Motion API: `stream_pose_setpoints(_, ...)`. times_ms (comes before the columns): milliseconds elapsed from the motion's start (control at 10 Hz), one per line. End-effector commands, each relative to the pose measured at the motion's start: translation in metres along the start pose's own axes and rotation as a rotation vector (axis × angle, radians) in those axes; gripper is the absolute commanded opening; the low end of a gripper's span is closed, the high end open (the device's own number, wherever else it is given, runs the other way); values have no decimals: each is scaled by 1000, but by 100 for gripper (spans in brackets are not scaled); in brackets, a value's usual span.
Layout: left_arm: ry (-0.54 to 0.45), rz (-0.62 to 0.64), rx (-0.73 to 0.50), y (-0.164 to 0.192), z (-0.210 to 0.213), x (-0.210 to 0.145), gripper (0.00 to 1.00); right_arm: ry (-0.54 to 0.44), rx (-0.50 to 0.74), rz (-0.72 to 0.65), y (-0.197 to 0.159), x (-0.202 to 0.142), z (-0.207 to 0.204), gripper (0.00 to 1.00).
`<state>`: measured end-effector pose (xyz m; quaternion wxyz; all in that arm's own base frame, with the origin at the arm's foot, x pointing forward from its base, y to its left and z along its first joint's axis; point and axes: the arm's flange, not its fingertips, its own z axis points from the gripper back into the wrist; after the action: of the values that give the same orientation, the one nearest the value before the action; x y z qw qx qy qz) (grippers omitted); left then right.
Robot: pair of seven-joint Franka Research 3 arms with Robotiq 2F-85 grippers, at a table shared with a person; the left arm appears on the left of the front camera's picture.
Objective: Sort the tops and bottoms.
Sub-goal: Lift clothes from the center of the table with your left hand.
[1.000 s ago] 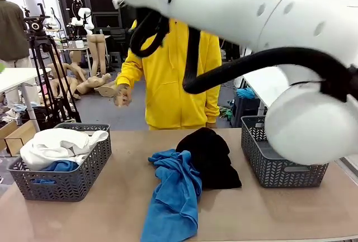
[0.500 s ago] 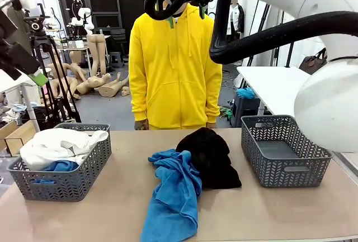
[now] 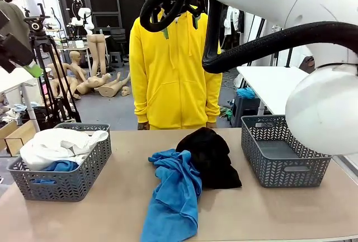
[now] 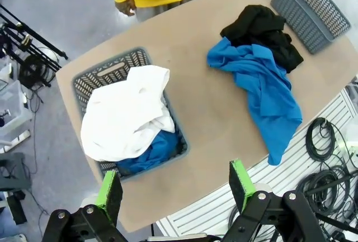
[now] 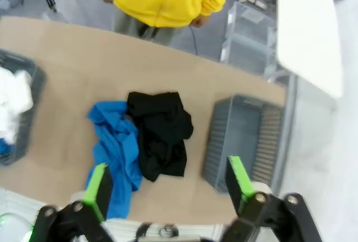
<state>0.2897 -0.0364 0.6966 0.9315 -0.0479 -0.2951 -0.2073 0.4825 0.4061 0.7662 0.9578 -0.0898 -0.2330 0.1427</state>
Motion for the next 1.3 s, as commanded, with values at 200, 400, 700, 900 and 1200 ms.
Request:
stream_pose_setpoints(200, 93, -74, -58, -70, -80, 20, 100, 196, 15, -233, -140, -134, -16, 100)
stream_pose_setpoints(400, 179, -168, -42, -118, -130, 14, 100, 339, -64, -345, -214, -246, -34, 100)
stream_pose_setpoints(700, 207, -238, -40, -145, -180, 1, 100, 479, 14, -403, -241, -375, -131, 100)
stream_pose_setpoints(900, 147, -241, -32, -144, -193, 1, 100, 422, 136, -484, -236, -420, -200, 100)
stream_pose_setpoints(1200, 200, -243, -51, -150, -190, 3, 100, 495, 73, -429, -260, -145, 16, 100)
